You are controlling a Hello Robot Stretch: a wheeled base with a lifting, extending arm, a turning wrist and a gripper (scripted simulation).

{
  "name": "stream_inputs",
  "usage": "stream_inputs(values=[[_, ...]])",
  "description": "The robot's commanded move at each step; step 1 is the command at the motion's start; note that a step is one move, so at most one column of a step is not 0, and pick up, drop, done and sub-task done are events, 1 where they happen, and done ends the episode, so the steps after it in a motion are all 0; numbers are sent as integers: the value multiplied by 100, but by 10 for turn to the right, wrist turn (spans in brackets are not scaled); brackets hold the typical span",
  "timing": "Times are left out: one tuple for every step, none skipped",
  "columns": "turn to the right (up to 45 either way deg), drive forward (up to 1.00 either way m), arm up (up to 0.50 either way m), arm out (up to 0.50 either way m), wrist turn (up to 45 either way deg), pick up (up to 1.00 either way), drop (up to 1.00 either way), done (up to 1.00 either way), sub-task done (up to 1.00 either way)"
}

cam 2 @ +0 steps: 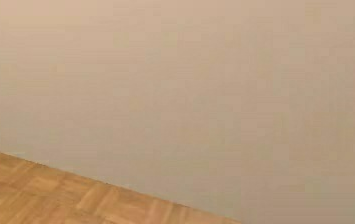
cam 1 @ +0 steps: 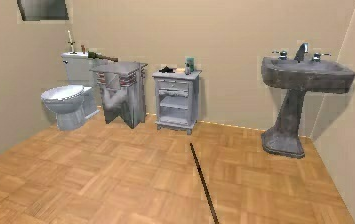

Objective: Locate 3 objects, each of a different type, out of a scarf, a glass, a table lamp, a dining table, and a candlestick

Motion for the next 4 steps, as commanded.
stream_inputs(values=[[0, 50, 0, 0, 0, 0, 0, 0, 0], [-60, 0, 0, 0, 0, 0, 0, 0, 0], [0, 25, 0, 0, 0, 0, 0, 0, 0], [-450, 0, 0, 0, 0, 0, 0, 0, 0]])
